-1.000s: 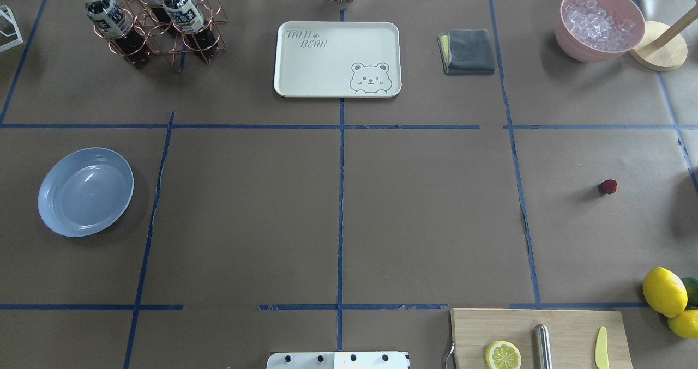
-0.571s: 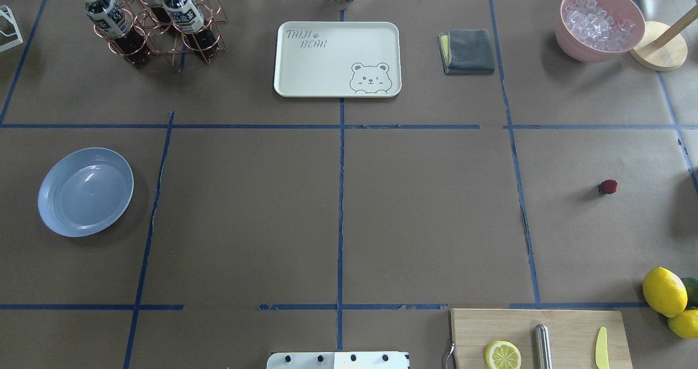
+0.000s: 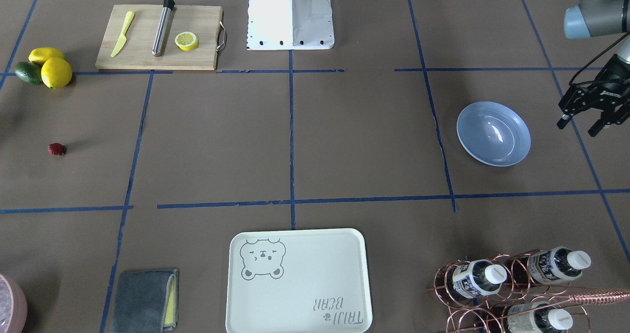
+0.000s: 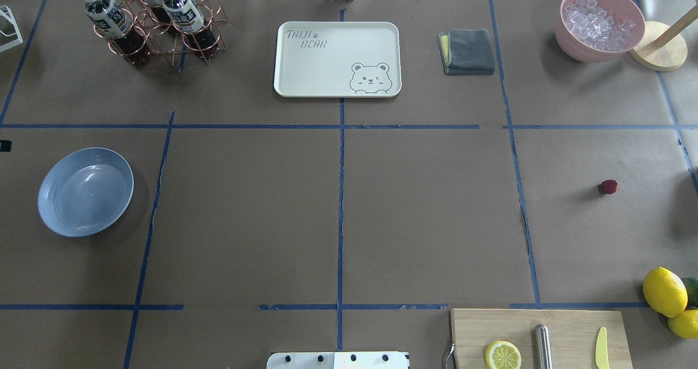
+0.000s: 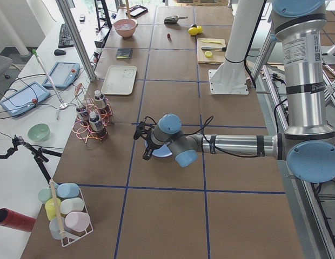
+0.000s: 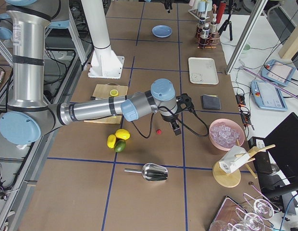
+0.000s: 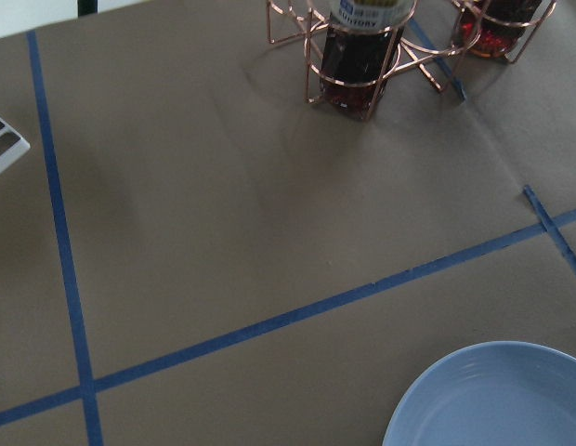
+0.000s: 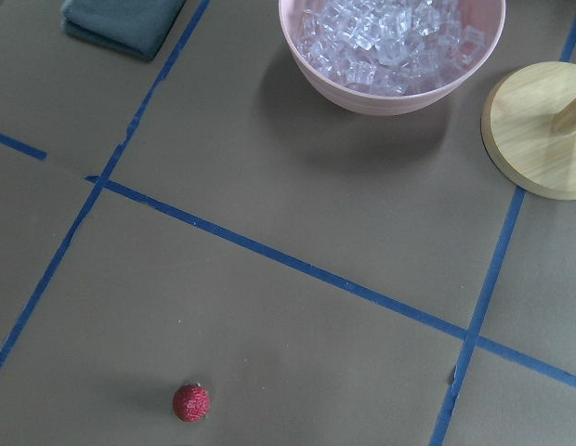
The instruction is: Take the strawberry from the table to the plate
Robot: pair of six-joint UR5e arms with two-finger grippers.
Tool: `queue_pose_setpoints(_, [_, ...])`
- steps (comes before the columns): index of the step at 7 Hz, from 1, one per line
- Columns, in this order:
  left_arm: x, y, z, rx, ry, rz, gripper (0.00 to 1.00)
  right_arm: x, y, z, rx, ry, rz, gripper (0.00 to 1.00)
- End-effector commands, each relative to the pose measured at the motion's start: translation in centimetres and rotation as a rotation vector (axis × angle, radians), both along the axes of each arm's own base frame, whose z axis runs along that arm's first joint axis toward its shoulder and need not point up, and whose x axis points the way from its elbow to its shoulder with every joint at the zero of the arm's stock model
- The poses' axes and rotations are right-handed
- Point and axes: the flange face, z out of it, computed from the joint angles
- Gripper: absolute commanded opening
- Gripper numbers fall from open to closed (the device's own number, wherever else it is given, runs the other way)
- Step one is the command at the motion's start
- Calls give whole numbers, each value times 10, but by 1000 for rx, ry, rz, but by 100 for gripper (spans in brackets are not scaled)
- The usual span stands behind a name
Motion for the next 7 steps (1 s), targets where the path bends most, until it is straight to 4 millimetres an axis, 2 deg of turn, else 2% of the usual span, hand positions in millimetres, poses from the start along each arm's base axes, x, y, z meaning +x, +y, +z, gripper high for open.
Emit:
queue_pose_setpoints(1, [61,37,34,-83,78,-8,72,1,4,5,-6,3,1,100])
queue_pose_setpoints(2, [83,46,37,-111,74,-11,71,1,4,5,-6,3,1,100])
queue_pose_setpoints(3, [89,51,40,-108,75,1,66,1,4,6,-8,3,1,100])
queue_pose_setpoints(4, [89,51,41,-110,73,1,54,1,5,6,-9,3,1,100])
queue_pose_setpoints(5, [89,51,36,-114,98,-9,3,1,6,7,-11,3,1,100])
queue_pose_setpoints(6, [92,49,27,-105,120,-6,0,1,6,7,-11,3,1,100])
queue_pose_setpoints(7, [95,45,4,-80,146,-3,0,1,6,7,-10,3,0,100])
